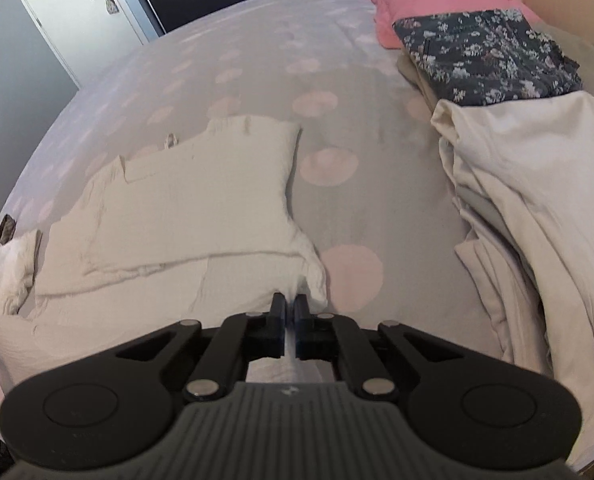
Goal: Fold clothes
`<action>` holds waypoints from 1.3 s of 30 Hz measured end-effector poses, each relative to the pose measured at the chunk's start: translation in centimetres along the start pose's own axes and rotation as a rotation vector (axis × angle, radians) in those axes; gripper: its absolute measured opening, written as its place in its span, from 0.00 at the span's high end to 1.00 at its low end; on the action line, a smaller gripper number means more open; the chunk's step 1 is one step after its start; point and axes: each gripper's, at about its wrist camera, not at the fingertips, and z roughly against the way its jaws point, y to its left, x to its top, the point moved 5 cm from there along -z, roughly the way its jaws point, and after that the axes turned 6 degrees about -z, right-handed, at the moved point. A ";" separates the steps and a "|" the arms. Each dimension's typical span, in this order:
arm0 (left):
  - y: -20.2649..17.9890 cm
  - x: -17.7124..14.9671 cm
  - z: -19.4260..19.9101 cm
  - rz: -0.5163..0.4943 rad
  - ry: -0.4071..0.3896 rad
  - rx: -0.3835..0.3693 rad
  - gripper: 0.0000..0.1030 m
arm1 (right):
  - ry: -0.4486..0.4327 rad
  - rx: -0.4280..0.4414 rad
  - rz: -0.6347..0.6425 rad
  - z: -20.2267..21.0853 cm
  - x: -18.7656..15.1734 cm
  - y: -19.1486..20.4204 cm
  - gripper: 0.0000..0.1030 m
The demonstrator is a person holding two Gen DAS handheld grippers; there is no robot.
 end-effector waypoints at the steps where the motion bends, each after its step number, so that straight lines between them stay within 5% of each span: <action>1: 0.2 0.6 0.0 0.004 -0.019 0.006 1.00 | -0.021 -0.003 -0.003 -0.2 0.6 0.1 0.96; 7: 0.3 3.9 -1.9 0.017 -0.086 0.099 1.00 | -0.078 -0.047 -0.005 -2.6 3.6 0.8 0.96; 13: 0.2 4.6 -5.4 -0.001 -0.031 0.151 1.00 | -0.018 -0.095 0.020 -6.2 4.3 0.8 0.93; 16: -0.4 4.3 -5.8 -0.047 -0.032 0.146 1.00 | 0.000 -0.110 0.057 -6.8 4.1 0.9 0.90; 19: -1.5 3.9 -5.8 -0.102 -0.028 0.110 1.00 | -0.018 -0.107 0.098 -6.3 3.8 1.0 0.71; 23: -3.9 3.0 -4.9 -0.193 -0.035 0.062 1.00 | -0.013 -0.070 0.168 -5.4 2.7 1.7 0.71; 30: -7.8 0.3 -2.7 -0.378 -0.023 0.026 0.99 | 0.039 -0.038 0.511 -3.5 -3.4 5.0 0.69; 39: -13.6 -7.8 0.1 -0.746 -0.021 -0.001 0.98 | 0.051 0.012 1.103 -0.3 -14.7 8.8 0.55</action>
